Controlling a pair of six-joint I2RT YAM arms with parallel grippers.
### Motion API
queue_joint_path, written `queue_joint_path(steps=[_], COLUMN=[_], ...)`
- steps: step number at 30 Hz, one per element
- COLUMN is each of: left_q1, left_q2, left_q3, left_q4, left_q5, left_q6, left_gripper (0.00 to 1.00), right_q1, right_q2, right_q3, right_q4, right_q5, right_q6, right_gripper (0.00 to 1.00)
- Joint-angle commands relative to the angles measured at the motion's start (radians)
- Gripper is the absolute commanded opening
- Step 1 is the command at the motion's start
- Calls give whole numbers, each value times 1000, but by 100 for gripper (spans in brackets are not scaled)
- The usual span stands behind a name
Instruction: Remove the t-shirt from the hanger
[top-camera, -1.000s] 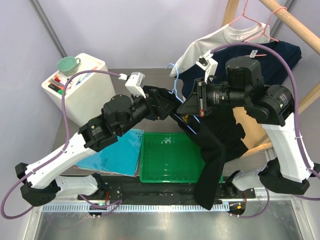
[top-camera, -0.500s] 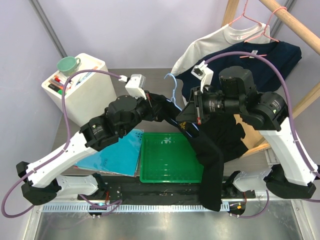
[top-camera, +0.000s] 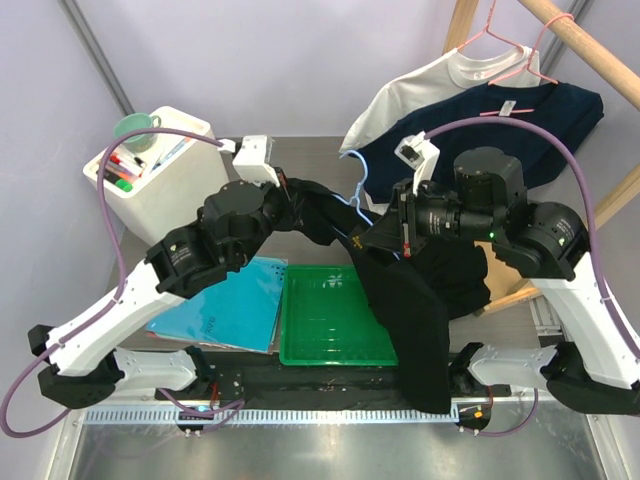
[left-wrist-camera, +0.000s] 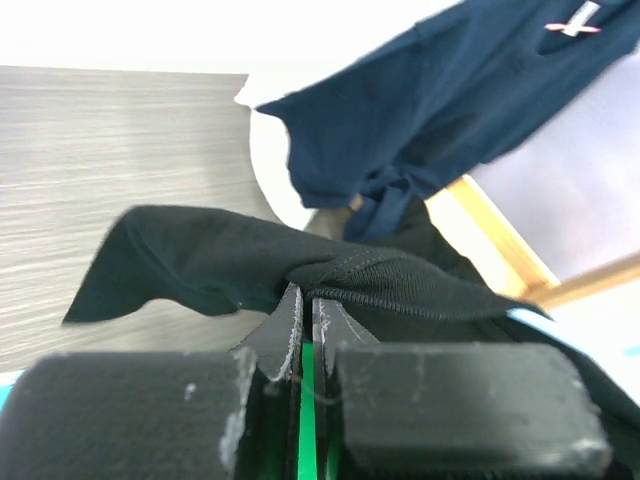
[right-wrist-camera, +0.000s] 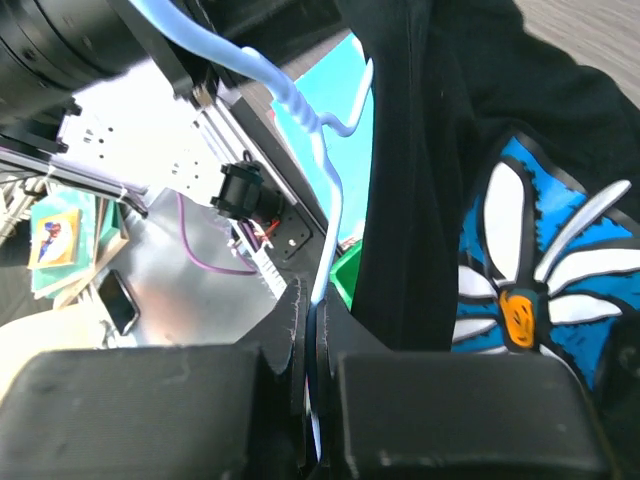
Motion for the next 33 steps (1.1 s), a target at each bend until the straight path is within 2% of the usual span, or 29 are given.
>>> queue_joint_path(steps=[1,4,8,11,17,20,24,31,33], left_q1=[38,48,51,51,71,141,261,347,365], left_q2=[0,-6,-9,15,42,35,45,86,104], left_q3=[74,68,4,-26,-16,-4,33,53,53], left_q4=[33,41,117,166,114,108,58,21,18], left_q5=[-157,-131,124,230,90,111,148,200,215], left_q6=[59,53,-22,-88,-91,-108,-144,-155,-157], left_gripper=[0,0,0,0,0,0,0,0,0], right_q1=[9,8,8,8,8,8,8,8,8], right_q2=[-89,-120,-143,-128,-150,-177,-272,-409,-439], right_q3=[-91,-147,-190,-188,-164,-184,-280,-398,-409], right_q4=[64,103,188,239,247,186,195,280,311], right_q5=[-8,6,36,55,49,58,47,-46,-129], right_q6=[-29,-26,7,43,89,81,67,74,75], right_gripper=[1,1,2,4,1,1,1,1,1])
